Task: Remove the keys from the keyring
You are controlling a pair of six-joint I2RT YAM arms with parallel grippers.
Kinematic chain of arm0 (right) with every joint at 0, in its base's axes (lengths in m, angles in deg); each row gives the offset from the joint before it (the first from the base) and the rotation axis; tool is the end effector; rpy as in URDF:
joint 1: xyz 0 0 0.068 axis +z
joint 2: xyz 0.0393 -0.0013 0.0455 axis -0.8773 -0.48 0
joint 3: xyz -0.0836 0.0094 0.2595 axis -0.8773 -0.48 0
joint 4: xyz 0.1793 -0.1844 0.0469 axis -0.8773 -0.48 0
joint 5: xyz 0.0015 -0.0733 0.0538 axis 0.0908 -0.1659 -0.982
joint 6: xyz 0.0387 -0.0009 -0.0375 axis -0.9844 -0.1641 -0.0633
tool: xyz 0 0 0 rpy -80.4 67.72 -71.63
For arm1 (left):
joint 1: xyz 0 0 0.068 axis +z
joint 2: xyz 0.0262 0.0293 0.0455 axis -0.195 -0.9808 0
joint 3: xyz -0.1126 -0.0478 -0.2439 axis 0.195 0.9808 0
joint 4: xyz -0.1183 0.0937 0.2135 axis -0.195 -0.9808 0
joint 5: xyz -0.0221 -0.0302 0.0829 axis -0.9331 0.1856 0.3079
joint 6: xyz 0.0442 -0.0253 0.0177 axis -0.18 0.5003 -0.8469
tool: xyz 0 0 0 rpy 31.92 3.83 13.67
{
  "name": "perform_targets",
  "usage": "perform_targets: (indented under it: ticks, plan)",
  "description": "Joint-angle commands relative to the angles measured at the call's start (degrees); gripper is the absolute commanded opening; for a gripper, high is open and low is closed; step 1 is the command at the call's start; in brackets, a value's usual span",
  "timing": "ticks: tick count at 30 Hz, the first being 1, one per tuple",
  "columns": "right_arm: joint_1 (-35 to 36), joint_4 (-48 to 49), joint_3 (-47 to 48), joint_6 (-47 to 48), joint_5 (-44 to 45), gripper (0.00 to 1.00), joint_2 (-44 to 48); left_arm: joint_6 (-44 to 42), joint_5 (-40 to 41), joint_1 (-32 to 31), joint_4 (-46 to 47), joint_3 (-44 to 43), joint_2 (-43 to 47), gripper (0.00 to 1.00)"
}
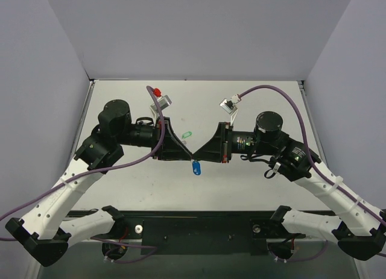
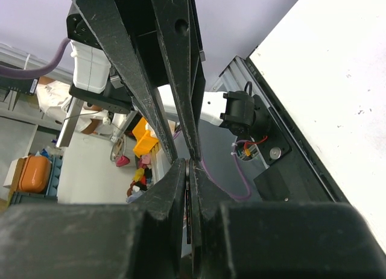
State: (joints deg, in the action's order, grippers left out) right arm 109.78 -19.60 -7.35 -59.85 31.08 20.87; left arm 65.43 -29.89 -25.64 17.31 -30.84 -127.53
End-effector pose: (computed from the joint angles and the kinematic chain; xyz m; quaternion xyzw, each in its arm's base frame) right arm 0.1248 0.1748 0.4509 -0.2498 0.6364 0.6693 0.2909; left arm 0.1488 -0.1491 0.4389 0.3131 0.6608 -0.6358 0.2473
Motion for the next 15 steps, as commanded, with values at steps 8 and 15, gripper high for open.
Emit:
perform_targets:
  ticks: [8,15]
  plan:
    - [1.63,7.49,3.12,-1.52,0.26,0.00,-0.67,4.93,-1.19,-0.12,8.74,2.07,1.16,0.24]
    - [2.07,7.67,3.21,-1.52,1.14,0.00,-0.32,10.02,-1.72,-0.38,14.27,5.05,1.87,0.22]
